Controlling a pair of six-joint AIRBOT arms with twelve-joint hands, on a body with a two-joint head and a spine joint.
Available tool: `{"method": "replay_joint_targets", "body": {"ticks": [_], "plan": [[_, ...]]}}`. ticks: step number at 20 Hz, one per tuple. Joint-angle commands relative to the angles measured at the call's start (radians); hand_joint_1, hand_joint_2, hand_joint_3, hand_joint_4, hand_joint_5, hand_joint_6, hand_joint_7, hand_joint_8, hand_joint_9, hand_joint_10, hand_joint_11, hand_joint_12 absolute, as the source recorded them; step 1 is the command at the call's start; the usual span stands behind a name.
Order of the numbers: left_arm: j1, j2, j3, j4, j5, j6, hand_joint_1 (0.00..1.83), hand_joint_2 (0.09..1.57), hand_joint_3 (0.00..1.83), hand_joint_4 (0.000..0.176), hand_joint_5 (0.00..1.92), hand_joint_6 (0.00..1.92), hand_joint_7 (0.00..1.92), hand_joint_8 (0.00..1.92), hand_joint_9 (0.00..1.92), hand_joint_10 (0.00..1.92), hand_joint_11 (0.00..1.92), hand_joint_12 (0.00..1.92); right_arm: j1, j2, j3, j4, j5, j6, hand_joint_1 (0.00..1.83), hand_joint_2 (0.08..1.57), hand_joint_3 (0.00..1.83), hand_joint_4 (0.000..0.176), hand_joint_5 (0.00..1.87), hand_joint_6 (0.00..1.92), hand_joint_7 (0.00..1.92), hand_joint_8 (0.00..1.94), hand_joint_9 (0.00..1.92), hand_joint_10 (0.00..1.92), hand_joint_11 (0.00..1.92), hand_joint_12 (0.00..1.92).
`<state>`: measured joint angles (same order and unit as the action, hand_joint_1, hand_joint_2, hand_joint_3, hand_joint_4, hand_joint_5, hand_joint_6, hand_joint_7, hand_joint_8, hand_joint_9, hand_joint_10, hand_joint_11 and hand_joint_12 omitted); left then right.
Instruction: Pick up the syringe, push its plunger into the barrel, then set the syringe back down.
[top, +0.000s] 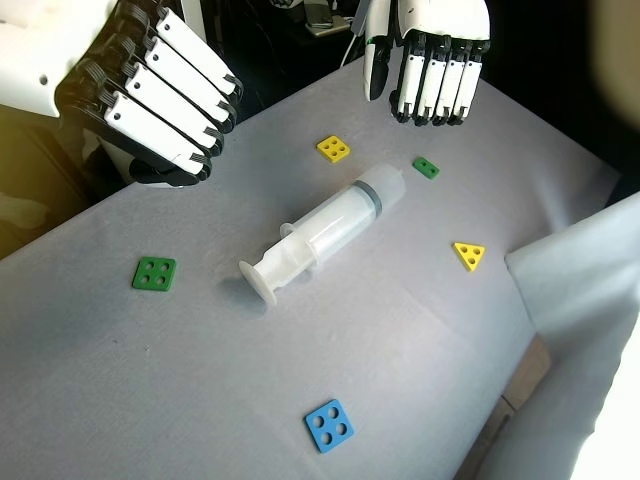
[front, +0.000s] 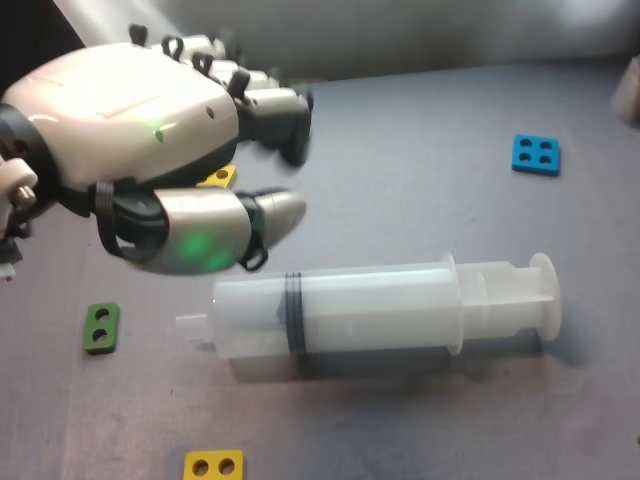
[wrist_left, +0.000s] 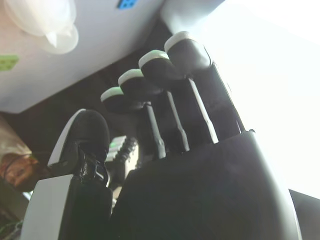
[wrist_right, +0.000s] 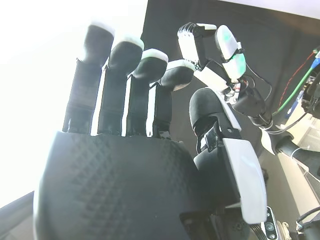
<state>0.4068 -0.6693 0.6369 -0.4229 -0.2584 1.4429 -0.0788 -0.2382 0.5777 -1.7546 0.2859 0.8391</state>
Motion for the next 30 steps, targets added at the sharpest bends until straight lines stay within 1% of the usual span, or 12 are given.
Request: {"method": "replay_joint_targets", "body": {"ticks": [1,7,9,10,13,16,17,20,24,28,29,30], "plan": [[-0.017,0.004,0.0,0.012,-0.093,0.005,0.0,1.46,0.04,0.0,0.2,0.0,0.21,0.0,0.21,0.0,0.0,0.51,0.016,0.002,-0.005,0.032,-0.017,0.007,0.0,1.3,0.08,0.0,0.22,0.0,0.19,0.0,0.16,0.01,0.0,0.45],[-0.029,0.004,0.002,0.011,-0.057,0.012,0.0,1.5,0.02,0.0,0.21,0.0,0.22,0.0,0.21,0.0,0.0,0.52,0.015,0.001,-0.006,0.032,-0.017,0.007,0.0,1.33,0.03,0.0,0.2,0.0,0.17,0.0,0.14,0.0,0.0,0.41],[-0.038,0.004,0.002,-0.001,-0.057,0.03,0.0,1.49,0.01,0.0,0.22,0.0,0.22,0.0,0.21,0.0,0.0,0.52,0.015,0.001,-0.006,0.032,-0.017,0.007,0.0,1.33,0.02,0.0,0.23,0.01,0.19,0.01,0.16,0.01,0.0,0.47],[-0.041,0.003,-0.001,-0.063,-0.057,0.081,0.0,1.47,0.0,0.0,0.22,0.0,0.22,0.0,0.22,0.0,0.0,0.52,0.015,0.001,-0.006,0.032,-0.017,0.007,0.0,1.33,0.02,0.0,0.23,0.01,0.19,0.0,0.16,0.01,0.0,0.48],[-0.041,0.002,-0.002,-0.166,-0.059,0.161,0.0,1.37,0.0,0.0,0.17,0.0,0.19,0.0,0.18,0.0,0.0,0.46,0.015,0.001,-0.007,0.032,-0.017,0.007,0.0,1.33,0.02,0.0,0.23,0.0,0.19,0.0,0.15,0.0,0.0,0.48],[-0.016,-0.014,-0.008,-0.279,-0.143,0.25,0.0,1.34,0.0,0.0,0.14,0.0,0.15,0.0,0.14,0.0,0.0,0.37,0.015,0.001,-0.007,0.032,-0.017,0.007,0.0,1.33,0.01,0.0,0.22,0.0,0.18,0.0,0.14,0.0,0.0,0.48],[0.012,-0.025,-0.016,-0.301,-0.196,0.255,0.06,1.33,0.0,0.0,0.12,0.0,0.13,0.0,0.13,0.0,0.0,0.35,0.015,0.001,-0.008,0.032,-0.017,0.007,0.0,1.33,0.01,0.0,0.21,0.0,0.17,0.0,0.13,0.0,0.0,0.43],[0.075,-0.07,-0.029,-0.33,-0.289,0.254,0.26,1.23,0.0,0.0,0.11,0.0,0.12,0.0,0.12,0.0,0.0,0.38,0.015,0.001,-0.008,0.032,-0.017,0.007,0.0,1.33,0.0,0.0,0.21,0.0,0.16,0.0,0.13,0.0,0.0,0.44],[0.18,-0.192,-0.038,-0.345,-0.465,0.234,0.5,1.08,0.0,0.0,0.04,0.0,0.06,0.0,0.09,0.0,0.0,0.36,0.015,0.001,-0.008,0.032,-0.017,0.007,0.0,1.33,0.0,0.0,0.22,0.01,0.18,0.01,0.13,0.0,0.0,0.41],[0.242,-0.298,-0.023,-0.423,-0.523,0.28,0.78,0.97,0.0,0.0,0.03,0.0,0.04,0.0,0.06,0.0,0.0,0.3,0.015,0.001,-0.01,0.032,-0.017,0.007,0.0,1.33,0.0,0.0,0.24,0.01,0.2,0.01,0.15,0.01,0.0,0.43],[0.261,-0.326,-0.016,-0.435,-0.539,0.29,0.91,0.93,0.0,0.0,0.02,0.0,0.04,0.0,0.05,0.0,0.0,0.26,0.015,0.001,-0.01,0.032,-0.017,0.007,0.0,1.33,0.0,0.0,0.24,0.01,0.2,0.0,0.15,0.01,0.0,0.45],[0.272,-0.341,-0.012,-0.436,-0.554,0.294,0.91,0.93,0.0,0.0,0.02,0.0,0.04,0.0,0.05,0.0,0.0,0.26,0.015,0.001,-0.01,0.032,-0.017,0.007,0.0,1.33,0.0,0.0,0.24,0.01,0.2,0.0,0.15,0.01,0.0,0.45]]}}
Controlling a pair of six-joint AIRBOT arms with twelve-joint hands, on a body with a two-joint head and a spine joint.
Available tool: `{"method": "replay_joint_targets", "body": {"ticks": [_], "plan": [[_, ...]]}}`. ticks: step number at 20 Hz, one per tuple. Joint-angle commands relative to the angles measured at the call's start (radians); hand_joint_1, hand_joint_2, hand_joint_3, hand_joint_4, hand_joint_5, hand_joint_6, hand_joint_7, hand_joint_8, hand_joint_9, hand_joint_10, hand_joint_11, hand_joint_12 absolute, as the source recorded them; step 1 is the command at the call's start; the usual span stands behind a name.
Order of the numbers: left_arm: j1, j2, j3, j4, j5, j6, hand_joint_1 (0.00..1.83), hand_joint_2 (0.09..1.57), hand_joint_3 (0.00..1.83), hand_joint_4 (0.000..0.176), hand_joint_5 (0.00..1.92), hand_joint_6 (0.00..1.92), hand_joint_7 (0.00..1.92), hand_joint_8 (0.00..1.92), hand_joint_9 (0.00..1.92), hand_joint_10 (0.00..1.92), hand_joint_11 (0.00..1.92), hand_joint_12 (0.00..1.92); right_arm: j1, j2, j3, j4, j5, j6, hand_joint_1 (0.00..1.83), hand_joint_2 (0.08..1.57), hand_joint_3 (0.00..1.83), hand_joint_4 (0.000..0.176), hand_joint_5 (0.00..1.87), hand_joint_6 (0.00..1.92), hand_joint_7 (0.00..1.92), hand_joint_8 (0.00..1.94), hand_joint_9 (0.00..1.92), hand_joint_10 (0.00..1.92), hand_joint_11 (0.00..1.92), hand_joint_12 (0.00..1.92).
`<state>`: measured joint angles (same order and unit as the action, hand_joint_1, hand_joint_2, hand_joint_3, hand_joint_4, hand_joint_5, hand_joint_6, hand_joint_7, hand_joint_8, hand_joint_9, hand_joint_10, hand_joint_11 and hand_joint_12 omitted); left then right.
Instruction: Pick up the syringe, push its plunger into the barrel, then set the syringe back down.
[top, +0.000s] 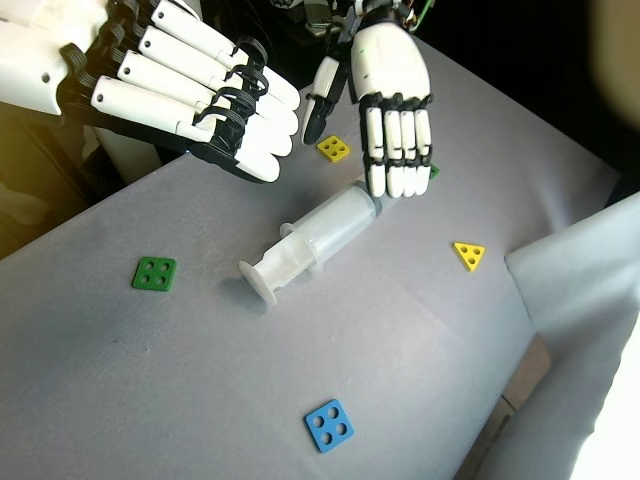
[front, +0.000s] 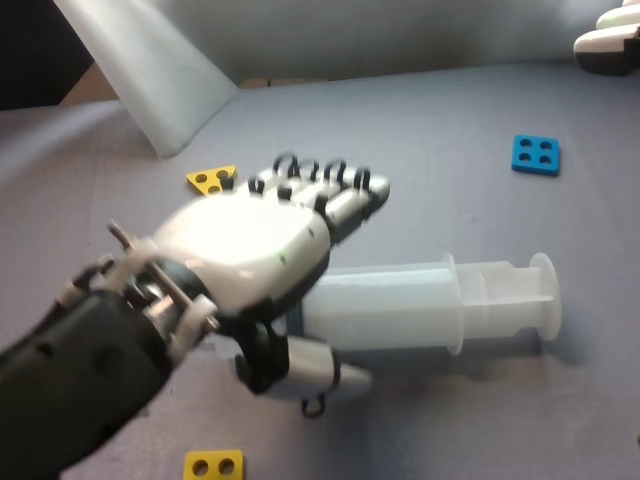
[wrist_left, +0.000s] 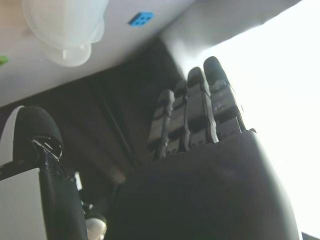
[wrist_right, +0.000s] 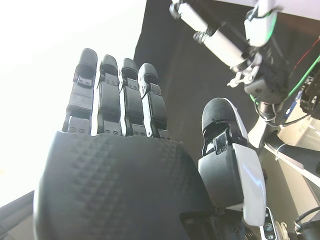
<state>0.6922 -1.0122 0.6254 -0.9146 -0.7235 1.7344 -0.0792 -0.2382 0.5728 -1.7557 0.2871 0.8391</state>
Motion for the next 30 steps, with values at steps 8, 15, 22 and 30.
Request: {"method": "replay_joint_targets", "body": {"ticks": [8,15,22,30], "plan": [[0.029,-0.122,0.092,0.044,-0.108,0.094,1.04,0.92,0.0,0.0,0.0,0.0,0.02,0.0,0.06,0.0,0.0,0.46,0.015,0.001,-0.005,0.033,-0.017,0.007,0.0,1.33,0.0,0.0,0.22,0.0,0.18,0.0,0.14,0.0,0.0,0.38],[0.028,-0.2,0.176,0.024,-0.097,0.171,1.2,0.93,0.0,0.0,0.01,0.0,0.05,0.01,0.09,0.01,0.0,0.6,0.014,0.001,-0.005,0.033,-0.017,0.071,0.0,1.33,0.0,0.0,0.25,0.01,0.21,0.01,0.16,0.01,0.0,0.43],[0.029,-0.271,0.232,-0.027,-0.097,0.239,1.21,0.93,0.0,0.0,0.02,0.0,0.05,0.0,0.09,0.0,0.0,0.56,-0.038,0.001,-0.007,0.033,-0.036,0.353,0.0,1.32,0.0,0.0,0.22,0.0,0.17,0.0,0.13,0.0,0.0,0.38],[0.038,-0.312,0.302,-0.045,-0.054,0.25,1.12,0.97,0.01,0.0,0.09,0.01,0.15,0.01,0.2,0.01,0.0,0.68,-0.137,0.021,-0.085,0.034,-0.252,0.387,0.0,1.31,0.0,0.0,0.25,0.01,0.2,0.01,0.16,0.01,0.0,0.45]]}}
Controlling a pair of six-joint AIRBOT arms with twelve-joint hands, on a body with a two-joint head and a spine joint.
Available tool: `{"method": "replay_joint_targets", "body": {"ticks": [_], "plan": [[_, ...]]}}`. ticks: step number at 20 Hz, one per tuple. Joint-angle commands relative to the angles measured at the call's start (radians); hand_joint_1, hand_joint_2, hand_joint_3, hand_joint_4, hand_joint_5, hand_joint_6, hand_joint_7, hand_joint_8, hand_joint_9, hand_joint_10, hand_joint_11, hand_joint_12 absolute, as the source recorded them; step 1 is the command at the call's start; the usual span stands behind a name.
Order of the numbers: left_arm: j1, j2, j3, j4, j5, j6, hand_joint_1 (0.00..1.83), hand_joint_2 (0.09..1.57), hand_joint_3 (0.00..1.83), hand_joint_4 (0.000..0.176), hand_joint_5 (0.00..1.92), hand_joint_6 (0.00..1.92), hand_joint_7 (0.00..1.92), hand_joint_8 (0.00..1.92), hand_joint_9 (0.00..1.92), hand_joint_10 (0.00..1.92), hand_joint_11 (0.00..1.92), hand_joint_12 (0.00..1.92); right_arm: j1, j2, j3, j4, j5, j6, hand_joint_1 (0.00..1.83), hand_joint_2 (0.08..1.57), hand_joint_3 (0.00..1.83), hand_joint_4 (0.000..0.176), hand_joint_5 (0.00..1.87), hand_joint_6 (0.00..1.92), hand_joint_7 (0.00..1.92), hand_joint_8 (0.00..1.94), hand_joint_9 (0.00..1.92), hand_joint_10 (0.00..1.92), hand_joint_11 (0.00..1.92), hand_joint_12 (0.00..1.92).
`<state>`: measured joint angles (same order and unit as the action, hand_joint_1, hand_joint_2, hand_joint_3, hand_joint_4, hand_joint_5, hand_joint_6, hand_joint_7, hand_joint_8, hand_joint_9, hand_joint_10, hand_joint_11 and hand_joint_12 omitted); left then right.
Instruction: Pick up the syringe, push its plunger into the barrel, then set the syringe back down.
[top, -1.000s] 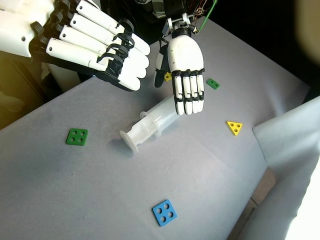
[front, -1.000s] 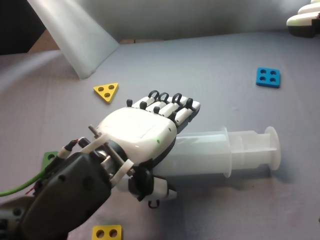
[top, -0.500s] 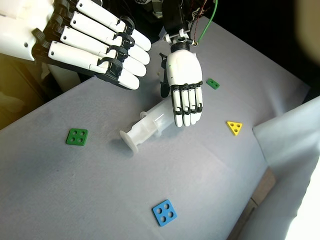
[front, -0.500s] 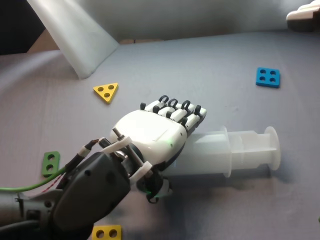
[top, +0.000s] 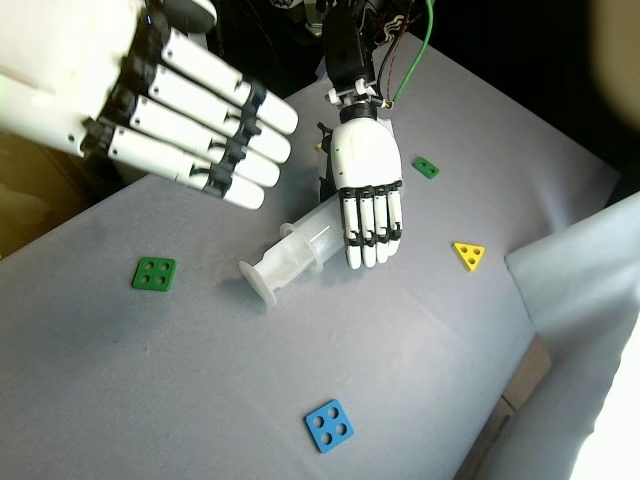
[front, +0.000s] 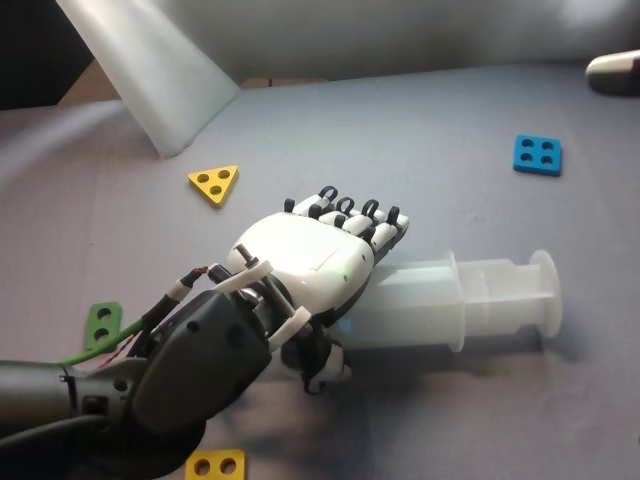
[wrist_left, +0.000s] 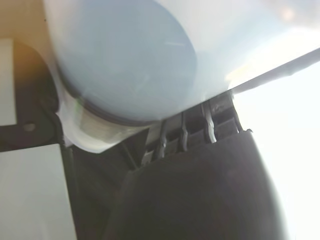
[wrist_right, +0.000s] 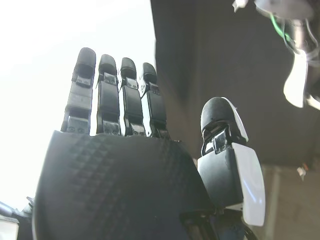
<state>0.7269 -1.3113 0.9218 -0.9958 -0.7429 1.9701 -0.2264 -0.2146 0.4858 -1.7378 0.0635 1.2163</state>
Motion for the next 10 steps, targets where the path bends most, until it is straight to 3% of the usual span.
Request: {"method": "replay_joint_targets", "body": {"ticks": [1,3,4,6,7,8,9,10], "plan": [[0.005,-0.016,0.01,0.027,-0.034,0.014,1.12,0.98,0.01,0.0,0.1,0.01,0.16,0.01,0.22,0.01,0.0,0.7,0.001,0.003,-0.018,0.016,-0.085,0.01,0.0,1.31,0.0,0.0,0.26,0.01,0.21,0.0,0.17,0.01,0.0,0.47],[0.008,-0.019,0.015,0.015,-0.034,0.014,1.14,1.01,0.01,0.0,0.14,0.01,0.21,0.01,0.26,0.01,0.0,0.75,-0.021,0.005,-0.064,0.016,-0.293,0.068,0.0,1.31,0.0,0.0,0.26,0.0,0.21,0.01,0.16,0.0,0.0,0.43],[0.008,-0.02,0.016,0.014,-0.034,0.015,1.17,1.05,0.01,0.0,0.21,0.01,0.28,0.01,0.31,0.01,0.03,0.79,-0.026,0.005,-0.07,0.016,-0.32,0.114,0.0,1.31,0.0,0.0,0.26,0.0,0.21,0.0,0.16,0.0,0.0,0.45],[0.009,-0.022,0.015,0.011,-0.034,0.015,1.15,1.16,0.0,0.0,0.5,0.01,0.59,0.02,0.61,0.03,0.27,0.77,-0.043,0.015,-0.07,0.016,-0.327,0.265,0.0,1.31,0.0,0.0,0.26,0.0,0.22,0.0,0.17,0.0,0.0,0.47],[0.009,-0.022,0.015,0.011,-0.034,0.015,1.15,1.16,0.0,0.0,0.5,0.01,0.59,0.02,0.61,0.03,0.27,0.77,-0.049,0.016,-0.07,0.016,-0.344,0.318,0.0,1.31,0.0,0.0,0.26,0.0,0.22,0.0,0.17,0.0,0.0,0.47],[0.01,-0.022,0.014,0.01,-0.034,0.015,1.22,1.21,0.0,0.0,0.68,1.04,0.95,0.86,0.94,0.06,0.54,0.73,-0.053,0.016,-0.07,0.016,-0.355,0.359,0.0,1.32,0.0,0.0,0.27,0.01,0.23,0.01,0.18,0.01,0.0,0.5],[0.01,-0.022,0.014,0.008,-0.034,0.015,1.22,1.21,0.0,0.0,0.68,1.04,0.95,0.86,0.94,0.06,0.54,0.73,-0.059,0.017,-0.07,0.016,-0.369,0.424,0.0,1.32,0.0,0.0,0.27,0.01,0.23,0.01,0.18,0.01,0.0,0.5],[0.01,-0.022,0.014,0.008,-0.034,0.015,1.32,1.24,0.0,0.0,0.6,1.28,0.85,1.18,0.8,1.16,0.6,0.78,-0.064,0.018,-0.07,0.016,-0.376,0.467,0.0,1.32,0.0,0.0,0.27,0.01,0.23,0.0,0.18,0.0,0.0,0.5]]}}
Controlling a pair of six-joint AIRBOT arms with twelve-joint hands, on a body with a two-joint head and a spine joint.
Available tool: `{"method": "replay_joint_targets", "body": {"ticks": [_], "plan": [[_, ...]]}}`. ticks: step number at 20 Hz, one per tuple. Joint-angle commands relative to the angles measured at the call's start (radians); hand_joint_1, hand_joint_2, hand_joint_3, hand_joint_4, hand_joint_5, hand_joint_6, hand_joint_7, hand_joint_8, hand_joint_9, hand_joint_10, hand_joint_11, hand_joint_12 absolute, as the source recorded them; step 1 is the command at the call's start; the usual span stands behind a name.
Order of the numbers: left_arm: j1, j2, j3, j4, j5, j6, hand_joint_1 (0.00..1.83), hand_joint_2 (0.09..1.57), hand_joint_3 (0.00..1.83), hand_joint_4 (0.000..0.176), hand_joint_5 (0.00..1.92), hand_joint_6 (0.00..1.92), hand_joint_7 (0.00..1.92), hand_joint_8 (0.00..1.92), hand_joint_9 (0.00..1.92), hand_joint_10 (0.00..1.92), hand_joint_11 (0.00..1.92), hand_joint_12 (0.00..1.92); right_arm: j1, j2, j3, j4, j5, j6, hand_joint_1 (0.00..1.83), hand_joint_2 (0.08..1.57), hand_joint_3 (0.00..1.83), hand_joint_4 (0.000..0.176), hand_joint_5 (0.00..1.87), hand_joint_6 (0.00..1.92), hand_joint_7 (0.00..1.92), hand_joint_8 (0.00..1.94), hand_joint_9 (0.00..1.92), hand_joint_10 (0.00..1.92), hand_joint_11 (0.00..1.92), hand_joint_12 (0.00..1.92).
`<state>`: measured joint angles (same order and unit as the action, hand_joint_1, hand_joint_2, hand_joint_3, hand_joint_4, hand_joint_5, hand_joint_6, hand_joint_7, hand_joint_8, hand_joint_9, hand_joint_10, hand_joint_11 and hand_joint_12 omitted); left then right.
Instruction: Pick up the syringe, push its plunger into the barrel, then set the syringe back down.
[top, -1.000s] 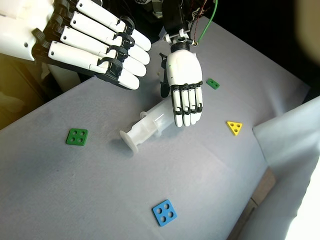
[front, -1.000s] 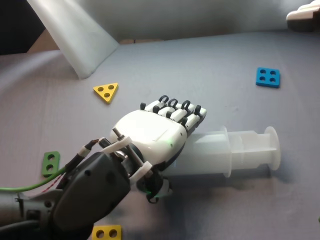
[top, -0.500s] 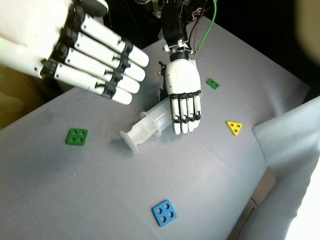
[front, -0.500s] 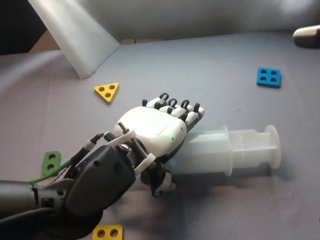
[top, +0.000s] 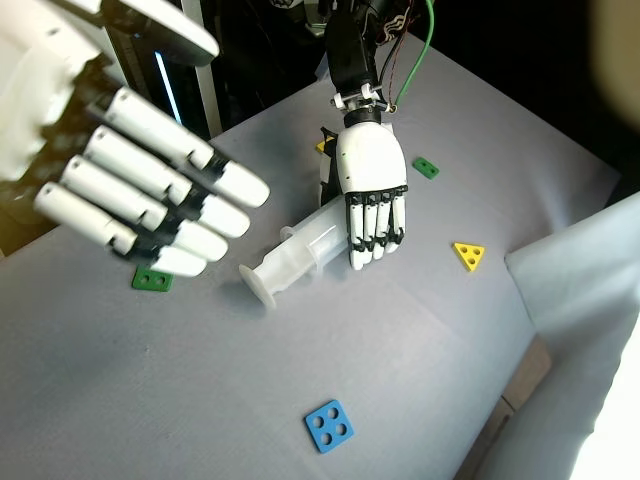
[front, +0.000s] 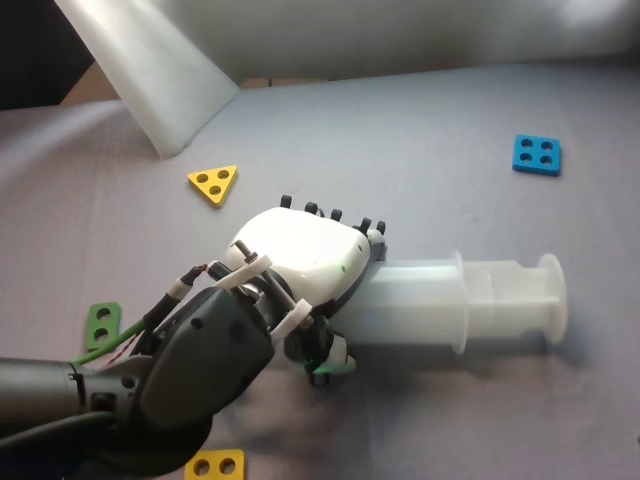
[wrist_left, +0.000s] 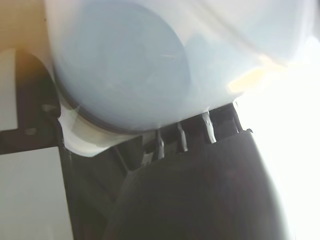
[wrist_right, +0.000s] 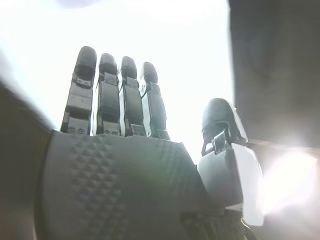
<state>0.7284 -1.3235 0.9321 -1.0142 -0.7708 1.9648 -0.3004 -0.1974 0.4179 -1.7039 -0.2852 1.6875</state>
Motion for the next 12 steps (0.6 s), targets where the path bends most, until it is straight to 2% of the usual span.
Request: {"method": "replay_joint_targets", "body": {"ticks": [1,2,3,4,5,6,7,8,10,12], "plan": [[0.009,-0.009,0.004,0.027,-0.006,0.02,1.35,1.19,0.0,0.0,0.81,1.04,0.81,1.3,0.8,1.4,0.68,0.98,-0.002,0.002,-0.002,-0.018,-0.031,0.054,0.0,1.32,0.0,0.0,0.28,0.01,0.24,0.0,0.18,0.0,0.0,0.52],[0.009,-0.009,0.003,0.027,-0.006,0.02,1.35,1.19,0.0,0.0,0.81,1.04,0.81,1.3,0.8,1.4,0.68,0.98,-0.01,0.001,-0.002,-0.018,-0.031,0.088,0.0,1.32,0.0,0.0,0.28,0.01,0.24,0.0,0.18,0.0,0.0,0.52],[0.01,-0.009,0.003,0.025,-0.006,0.02,1.26,1.15,0.0,0.0,0.95,0.88,0.89,1.29,0.85,1.1,0.74,1.02,-0.019,0.001,-0.002,-0.018,-0.031,0.128,0.0,1.32,0.0,0.0,0.28,0.01,0.24,0.0,0.19,0.01,0.0,0.53],[0.01,-0.009,0.003,0.025,-0.006,0.02,1.24,1.15,0.0,0.0,0.93,0.91,0.92,1.28,0.92,0.93,0.76,1.06,-0.035,0.001,-0.002,-0.018,-0.032,0.179,0.0,1.33,0.0,0.0,0.29,0.01,0.25,0.0,0.2,0.01,0.0,0.57],[0.01,-0.009,0.002,0.025,-0.006,0.02,1.24,1.15,0.0,0.0,0.93,0.91,0.92,1.28,0.92,0.93,0.76,1.06,-0.05,0.001,-0.002,-0.018,-0.037,0.211,0.0,1.33,0.0,0.0,0.29,0.01,0.25,0.0,0.2,0.01,0.0,0.57],[0.01,-0.009,0.002,0.025,-0.007,0.018,1.34,1.15,0.0,0.0,0.86,0.97,0.89,1.23,0.9,1.23,0.75,1.11,-0.065,0.0,-0.002,-0.018,-0.044,0.248,0.0,1.32,0.0,0.0,0.28,0.0,0.24,0.0,0.19,0.0,0.0,0.53],[0.01,-0.007,0.001,0.025,-0.007,0.012,1.34,1.15,0.0,0.0,0.86,0.97,0.89,1.23,0.9,1.23,0.75,1.11,-0.083,0.0,-0.002,-0.018,-0.054,0.288,0.0,1.32,0.0,0.0,0.28,0.0,0.24,0.0,0.19,0.0,0.0,0.53],[0.009,-0.003,0.0,0.028,-0.007,0.0,1.36,1.17,0.0,0.0,0.83,0.99,0.83,1.31,0.84,1.37,0.71,1.18,-0.101,-0.001,-0.002,-0.018,-0.063,0.315,0.0,1.32,0.0,0.0,0.28,0.0,0.23,0.0,0.19,0.0,0.0,0.5],[0.005,0.009,-0.008,0.031,-0.013,-0.027,1.36,1.18,0.0,0.0,0.83,0.99,0.81,1.33,0.82,1.41,0.68,1.24,-0.132,-0.014,-0.002,-0.018,-0.089,0.333,0.0,1.31,0.0,0.0,0.29,0.01,0.24,0.01,0.19,0.0,0.0,0.5],[-0.003,0.024,-0.021,0.02,-0.025,-0.056,1.34,1.23,0.0,0.0,0.75,1.04,0.74,1.49,0.69,1.59,0.6,1.41,-0.154,-0.024,-0.002,-0.018,-0.105,0.39,0.0,1.3,0.0,0.0,0.28,0.0,0.23,0.0,0.17,0.0,0.0,0.46]]}}
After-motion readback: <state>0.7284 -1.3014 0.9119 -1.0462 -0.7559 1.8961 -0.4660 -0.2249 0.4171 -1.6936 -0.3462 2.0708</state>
